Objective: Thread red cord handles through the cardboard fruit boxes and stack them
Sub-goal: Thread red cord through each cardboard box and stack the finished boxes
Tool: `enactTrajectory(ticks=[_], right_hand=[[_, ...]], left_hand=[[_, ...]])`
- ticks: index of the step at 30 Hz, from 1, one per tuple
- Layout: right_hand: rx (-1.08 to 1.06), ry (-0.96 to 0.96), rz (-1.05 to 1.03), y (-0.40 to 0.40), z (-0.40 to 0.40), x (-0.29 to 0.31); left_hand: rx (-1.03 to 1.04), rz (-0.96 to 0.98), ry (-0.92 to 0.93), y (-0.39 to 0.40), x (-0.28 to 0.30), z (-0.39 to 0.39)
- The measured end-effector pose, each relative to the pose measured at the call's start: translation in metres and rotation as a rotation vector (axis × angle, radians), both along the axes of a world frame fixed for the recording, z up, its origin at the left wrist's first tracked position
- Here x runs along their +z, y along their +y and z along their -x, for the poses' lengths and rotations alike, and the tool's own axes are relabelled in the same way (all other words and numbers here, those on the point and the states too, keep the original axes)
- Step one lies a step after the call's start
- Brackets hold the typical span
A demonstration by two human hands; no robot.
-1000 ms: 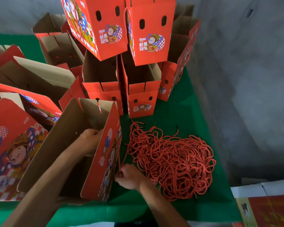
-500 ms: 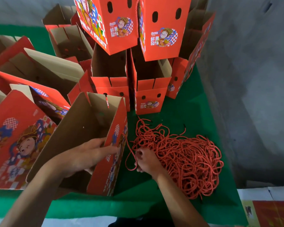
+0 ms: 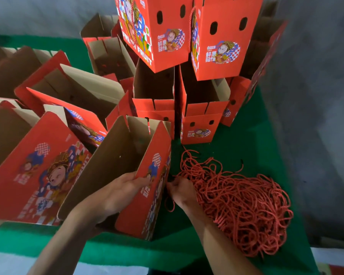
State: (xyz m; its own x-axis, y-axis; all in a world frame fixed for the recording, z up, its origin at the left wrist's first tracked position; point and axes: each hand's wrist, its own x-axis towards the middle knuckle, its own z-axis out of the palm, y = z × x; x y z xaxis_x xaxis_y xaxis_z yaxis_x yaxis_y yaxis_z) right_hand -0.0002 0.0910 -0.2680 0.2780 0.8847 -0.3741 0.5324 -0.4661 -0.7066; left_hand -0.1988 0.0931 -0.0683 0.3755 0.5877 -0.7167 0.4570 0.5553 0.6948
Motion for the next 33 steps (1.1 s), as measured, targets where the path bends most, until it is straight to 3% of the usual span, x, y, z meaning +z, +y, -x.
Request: enactTrajectory(ticks=[6,10,13,21,30,33], right_hand=[[-0.166,0.447,-0.305,-0.015,-0.032,0.021],[-0.282,0.725,-0.380,-0.025,-0.046,0.046],[-0.253,0.639,-0.414,-0.033,-0.048,0.063],[0.202,0.364,-0.359,-0.060,-0.024,0.084],[0.180,0.302,-0.292,-0.061,-0.006,0.081],[0.137,0.431,-0.245,-0.060,-0.003,0.079]], left_hand=[[0.042,-0.056,-0.012,0.011,0.001,-0.007],[0.083,-0.116,0.005,0.019,0.002,-0.019],[0.096,-0.121,-0.008,0.025,0.003,-0.026],[0.129,-0.025,0.030,0.023,-0.001,-0.029],[0.109,-0.033,0.049,0.017,0.000,-0.037],[0.098,-0.039,0.051,0.015,-0.001,-0.040]])
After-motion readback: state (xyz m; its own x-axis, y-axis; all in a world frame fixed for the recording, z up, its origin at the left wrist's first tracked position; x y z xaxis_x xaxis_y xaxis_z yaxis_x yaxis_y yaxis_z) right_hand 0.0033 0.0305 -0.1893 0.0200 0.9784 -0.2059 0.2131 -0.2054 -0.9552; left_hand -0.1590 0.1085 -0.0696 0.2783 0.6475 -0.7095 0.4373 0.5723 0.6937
